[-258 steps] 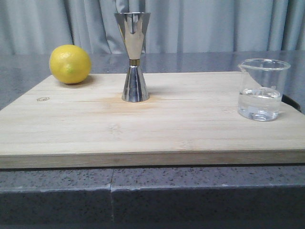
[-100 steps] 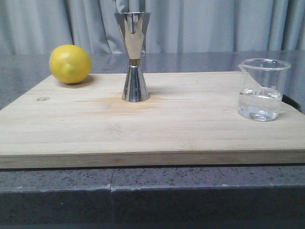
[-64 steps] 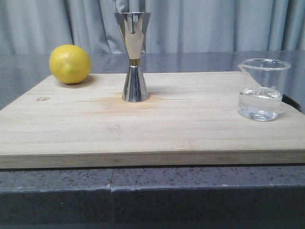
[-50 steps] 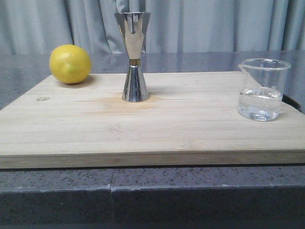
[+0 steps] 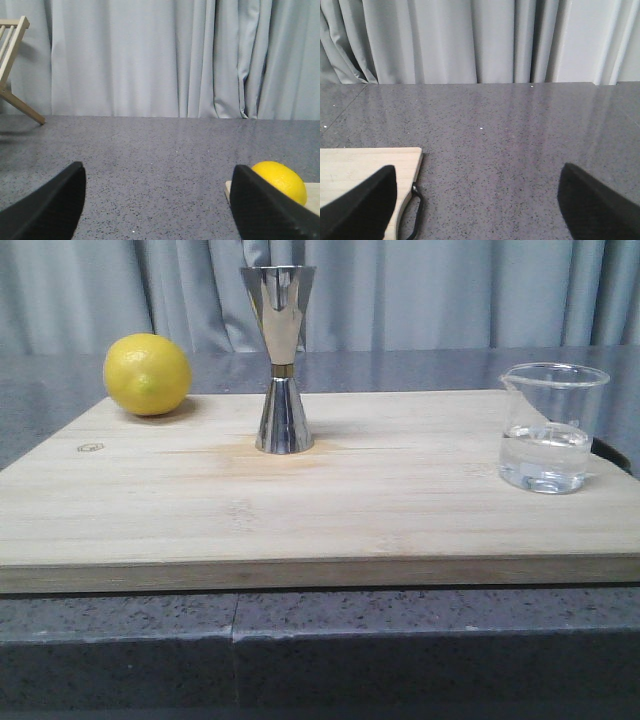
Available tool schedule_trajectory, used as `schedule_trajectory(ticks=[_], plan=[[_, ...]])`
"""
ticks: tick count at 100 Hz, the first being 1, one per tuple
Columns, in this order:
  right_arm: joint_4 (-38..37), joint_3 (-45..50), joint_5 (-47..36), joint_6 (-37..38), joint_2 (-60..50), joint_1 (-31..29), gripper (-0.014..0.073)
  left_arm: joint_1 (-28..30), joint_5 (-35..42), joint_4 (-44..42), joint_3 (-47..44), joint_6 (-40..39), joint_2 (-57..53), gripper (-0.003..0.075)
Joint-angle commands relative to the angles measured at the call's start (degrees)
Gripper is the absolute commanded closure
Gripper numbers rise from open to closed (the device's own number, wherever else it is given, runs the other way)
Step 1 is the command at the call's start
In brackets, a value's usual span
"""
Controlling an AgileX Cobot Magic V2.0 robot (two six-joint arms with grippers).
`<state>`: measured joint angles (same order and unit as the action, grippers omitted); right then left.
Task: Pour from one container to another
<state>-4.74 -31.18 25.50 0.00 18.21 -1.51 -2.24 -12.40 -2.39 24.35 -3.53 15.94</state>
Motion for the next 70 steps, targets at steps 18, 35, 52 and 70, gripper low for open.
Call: schedule_trajectory(ticks=[18,35,52,70], plan=[[-0.72,-1.91,-4.55,0.0,1.1,0.15,0.0018,0.12,4.97,-0.07,2.04,-0.15,0.9,0.0234],[-0.46,-1.8,-3.86,0.0,1.1,0.15,0.0018,0.12,4.85,-0.07,2.04,-0.15,0.9,0.0258],[-0.41,-1.8,-3.75,0.0,1.1,0.15,0.0018,0.12,4.86,-0.07,2.04,-0.15,0.9,0.0217],[-0.31,-2.39,-1.48,0.0,1.1,0.15,-0.0015,0.12,4.86,-0.07,2.04,-0.15,0.9,0.0078]])
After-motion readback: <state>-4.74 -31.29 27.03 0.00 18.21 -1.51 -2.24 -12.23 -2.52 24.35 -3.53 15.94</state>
